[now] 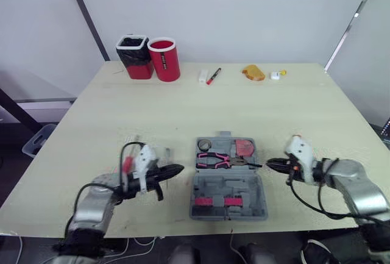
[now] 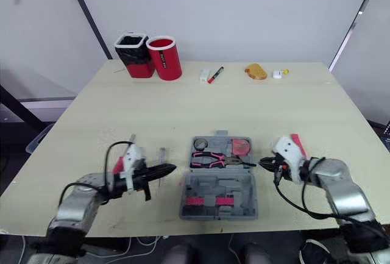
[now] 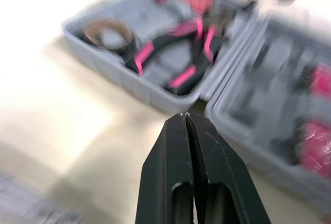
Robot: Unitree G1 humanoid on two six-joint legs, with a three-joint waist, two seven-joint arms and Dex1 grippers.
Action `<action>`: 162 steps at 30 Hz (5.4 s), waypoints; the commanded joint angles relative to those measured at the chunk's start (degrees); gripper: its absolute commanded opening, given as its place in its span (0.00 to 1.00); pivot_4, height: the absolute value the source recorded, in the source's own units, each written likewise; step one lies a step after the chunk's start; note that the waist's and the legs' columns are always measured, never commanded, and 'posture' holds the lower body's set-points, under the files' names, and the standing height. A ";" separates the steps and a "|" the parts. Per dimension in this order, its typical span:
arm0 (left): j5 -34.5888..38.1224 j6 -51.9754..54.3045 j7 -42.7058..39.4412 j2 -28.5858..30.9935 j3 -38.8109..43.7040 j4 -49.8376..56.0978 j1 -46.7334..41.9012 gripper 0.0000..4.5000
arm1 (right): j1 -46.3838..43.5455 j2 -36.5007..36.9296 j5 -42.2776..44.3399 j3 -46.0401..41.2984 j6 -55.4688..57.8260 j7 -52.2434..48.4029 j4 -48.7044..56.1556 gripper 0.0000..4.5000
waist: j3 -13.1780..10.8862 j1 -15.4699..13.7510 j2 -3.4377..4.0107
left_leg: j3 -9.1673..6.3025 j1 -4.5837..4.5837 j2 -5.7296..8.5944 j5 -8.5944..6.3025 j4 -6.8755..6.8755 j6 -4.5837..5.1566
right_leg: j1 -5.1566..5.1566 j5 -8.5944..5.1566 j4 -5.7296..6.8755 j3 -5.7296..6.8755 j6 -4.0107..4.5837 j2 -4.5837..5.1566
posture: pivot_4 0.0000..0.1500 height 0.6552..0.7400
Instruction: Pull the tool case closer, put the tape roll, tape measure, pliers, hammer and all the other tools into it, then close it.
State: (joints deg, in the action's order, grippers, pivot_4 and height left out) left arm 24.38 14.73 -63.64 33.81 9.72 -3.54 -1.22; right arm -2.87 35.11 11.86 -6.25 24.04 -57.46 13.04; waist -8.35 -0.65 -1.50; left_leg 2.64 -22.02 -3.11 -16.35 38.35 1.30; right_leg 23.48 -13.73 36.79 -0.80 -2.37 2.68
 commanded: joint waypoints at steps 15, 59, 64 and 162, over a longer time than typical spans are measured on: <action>7.93 -3.10 -3.30 6.40 21.53 -3.05 18.86 0.99 | 32.37 2.34 12.12 -30.37 -6.87 -0.43 6.36 1.00 | -0.03 -0.03 0.04 | 0.14 0.20 -0.16 -0.01 0.01 -0.03 | 0.06 -0.27 0.01 -0.09 -0.01 0.16 | 1.00 1.00; -10.42 39.02 60.82 -20.65 -5.35 14.62 -9.38 0.56 | -11.46 8.60 25.32 1.88 6.11 1.27 18.70 1.00 | -0.09 -0.23 -0.16 | -0.10 0.05 0.41 0.02 0.08 0.01 | -0.08 0.19 0.01 -0.21 -0.24 0.10 | 1.00 1.00; -8.76 39.80 57.73 -19.44 -4.07 19.15 -6.60 0.03 | -10.03 9.32 25.24 1.33 5.28 0.83 18.57 1.00 | -0.09 -0.12 -0.16 | -0.10 0.07 0.44 0.02 0.09 0.01 | -0.11 0.20 0.01 -0.22 -0.25 0.13 | 1.00 1.00; -76.21 -106.39 7.63 5.06 -62.87 -49.84 -64.42 0.59 | 8.14 10.81 24.72 -3.91 1.72 7.60 27.57 1.00 | -0.29 -0.05 -0.27 | -0.07 -0.69 0.46 -0.01 0.92 0.11 | 0.03 0.40 0.02 -0.19 -0.62 -0.04 | 1.00 1.00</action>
State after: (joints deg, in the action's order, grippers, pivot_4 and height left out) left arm -50.48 -91.67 -57.21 38.06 -52.34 -54.48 -65.86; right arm 5.53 45.40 35.92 -8.02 26.13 -49.62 39.54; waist -8.64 -0.71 -1.77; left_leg 2.56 -22.70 -2.66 -16.36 39.27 1.41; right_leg 23.51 -13.33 36.82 -0.99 -2.99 2.63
